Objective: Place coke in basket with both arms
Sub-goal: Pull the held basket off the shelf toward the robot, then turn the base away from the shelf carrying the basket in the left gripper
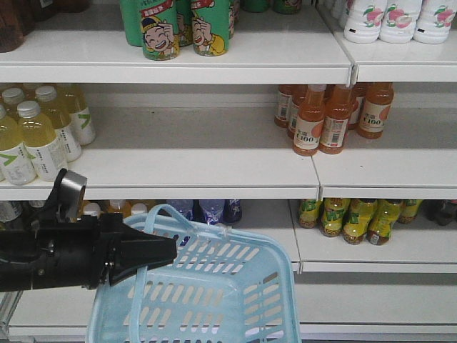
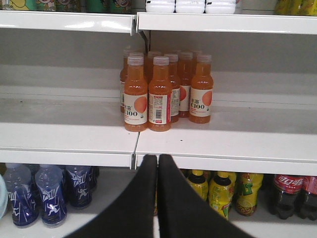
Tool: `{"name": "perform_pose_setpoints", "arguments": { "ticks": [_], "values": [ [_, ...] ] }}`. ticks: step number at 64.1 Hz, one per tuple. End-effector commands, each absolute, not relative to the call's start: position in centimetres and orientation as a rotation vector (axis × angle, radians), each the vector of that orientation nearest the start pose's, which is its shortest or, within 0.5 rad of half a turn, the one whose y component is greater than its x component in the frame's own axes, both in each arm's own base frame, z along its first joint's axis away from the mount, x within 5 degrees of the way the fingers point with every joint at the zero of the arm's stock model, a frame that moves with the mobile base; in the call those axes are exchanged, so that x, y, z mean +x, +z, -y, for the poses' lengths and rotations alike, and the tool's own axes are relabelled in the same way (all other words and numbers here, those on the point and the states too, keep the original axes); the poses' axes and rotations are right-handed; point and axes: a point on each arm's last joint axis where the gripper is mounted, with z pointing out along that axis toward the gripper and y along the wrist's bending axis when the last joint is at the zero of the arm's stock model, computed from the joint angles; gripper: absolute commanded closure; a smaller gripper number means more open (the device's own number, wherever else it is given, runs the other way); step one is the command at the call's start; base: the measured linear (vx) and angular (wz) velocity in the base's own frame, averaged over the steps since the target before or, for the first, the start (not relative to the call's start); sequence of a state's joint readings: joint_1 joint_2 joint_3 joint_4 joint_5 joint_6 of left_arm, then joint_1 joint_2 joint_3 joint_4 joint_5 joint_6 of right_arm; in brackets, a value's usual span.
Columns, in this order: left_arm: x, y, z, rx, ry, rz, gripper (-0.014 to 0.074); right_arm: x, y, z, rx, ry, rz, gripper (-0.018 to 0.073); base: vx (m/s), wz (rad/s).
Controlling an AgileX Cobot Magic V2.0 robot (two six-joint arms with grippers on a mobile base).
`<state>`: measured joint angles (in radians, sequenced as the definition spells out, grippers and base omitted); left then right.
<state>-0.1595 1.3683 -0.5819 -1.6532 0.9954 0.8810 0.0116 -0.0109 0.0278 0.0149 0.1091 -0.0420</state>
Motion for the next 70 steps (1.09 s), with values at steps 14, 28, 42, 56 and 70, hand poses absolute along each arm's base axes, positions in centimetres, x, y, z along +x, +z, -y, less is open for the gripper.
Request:
{"name": "perform_pose_setpoints", "arguments": {
  "ticks": [14, 28, 42, 56, 70],
  "values": [
    [20.4, 24.4, 11.3, -0.175, -1.763, -2.164, 0.0604, 5.6, 19.8, -0.1, -0.035, -0.017, -1.535, 0.0568, 0.0, 0.0],
    [20.7, 24.1, 11.1, -0.208, -1.702, -2.183, 0.0603, 5.6, 19.8, -0.1, -0.035, -0.017, -1.535, 0.0568, 0.0, 0.0],
    [20.8, 23.8, 11.0, -0.21, -1.662, -2.203, 0.0603, 5.6, 19.8, -0.1, -0.035, -0.017, -1.535, 0.0568, 0.0, 0.0],
    [20.8, 23.8, 11.0, -0.209, -1.663, -2.203, 0.0603, 5.6, 19.8, -0.1, -0.035, -0.017, -1.535, 0.0568, 0.0, 0.0],
    [20.8, 23.8, 11.0, -0.21, -1.662, -2.203, 0.0603, 5.6, 19.8, -0.1, -0.035, -0.017, -1.535, 0.0568, 0.0, 0.0]
  ]
}}
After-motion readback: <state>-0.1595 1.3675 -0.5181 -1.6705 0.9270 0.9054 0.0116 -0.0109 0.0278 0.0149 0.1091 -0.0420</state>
